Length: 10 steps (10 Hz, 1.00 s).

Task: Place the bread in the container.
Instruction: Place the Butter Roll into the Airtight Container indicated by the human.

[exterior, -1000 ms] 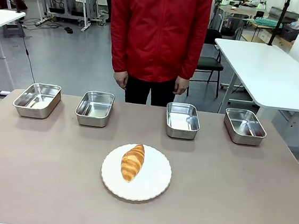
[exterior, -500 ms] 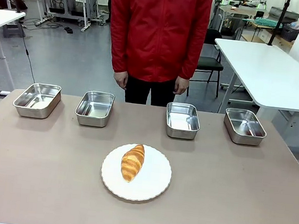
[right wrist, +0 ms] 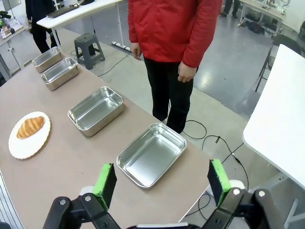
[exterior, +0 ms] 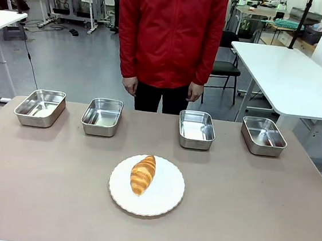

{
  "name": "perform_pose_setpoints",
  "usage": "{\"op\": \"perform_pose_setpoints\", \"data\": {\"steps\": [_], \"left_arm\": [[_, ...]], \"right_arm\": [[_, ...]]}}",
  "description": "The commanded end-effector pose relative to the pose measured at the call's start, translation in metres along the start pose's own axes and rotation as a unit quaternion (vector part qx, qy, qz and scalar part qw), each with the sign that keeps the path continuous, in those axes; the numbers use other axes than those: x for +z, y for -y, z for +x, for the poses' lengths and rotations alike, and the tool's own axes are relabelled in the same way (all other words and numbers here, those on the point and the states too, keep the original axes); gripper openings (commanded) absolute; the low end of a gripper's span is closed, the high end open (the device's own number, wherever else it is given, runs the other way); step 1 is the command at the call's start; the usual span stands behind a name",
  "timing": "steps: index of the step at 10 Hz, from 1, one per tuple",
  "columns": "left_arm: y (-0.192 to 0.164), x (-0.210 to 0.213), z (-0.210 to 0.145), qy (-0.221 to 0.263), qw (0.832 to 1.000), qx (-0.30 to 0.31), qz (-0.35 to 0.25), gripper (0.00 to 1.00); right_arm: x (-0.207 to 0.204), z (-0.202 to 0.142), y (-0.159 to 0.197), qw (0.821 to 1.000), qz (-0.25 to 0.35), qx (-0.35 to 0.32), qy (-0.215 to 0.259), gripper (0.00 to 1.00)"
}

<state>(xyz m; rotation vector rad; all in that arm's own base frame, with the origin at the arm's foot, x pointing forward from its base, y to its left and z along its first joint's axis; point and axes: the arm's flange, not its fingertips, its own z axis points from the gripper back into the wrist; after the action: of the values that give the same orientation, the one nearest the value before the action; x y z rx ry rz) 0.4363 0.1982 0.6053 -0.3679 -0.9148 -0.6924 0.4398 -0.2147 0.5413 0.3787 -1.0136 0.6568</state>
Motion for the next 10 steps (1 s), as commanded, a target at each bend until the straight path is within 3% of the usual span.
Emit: {"op": "perform_pose_setpoints", "data": {"steps": [1,10], "left_arm": [[0.0003,0.0002,-0.0006,0.000,1.000,-0.004,0.000,1.00],[0.0003,0.0002,-0.0006,0.000,1.000,-0.004,0.000,1.00]], "right_arm": [[0.0006,0.0007,-0.0004,1.000,-0.001,0.003,0.001,1.00],[0.0006,0.0007,-0.0004,1.000,-0.001,0.003,0.001,1.00]]}}
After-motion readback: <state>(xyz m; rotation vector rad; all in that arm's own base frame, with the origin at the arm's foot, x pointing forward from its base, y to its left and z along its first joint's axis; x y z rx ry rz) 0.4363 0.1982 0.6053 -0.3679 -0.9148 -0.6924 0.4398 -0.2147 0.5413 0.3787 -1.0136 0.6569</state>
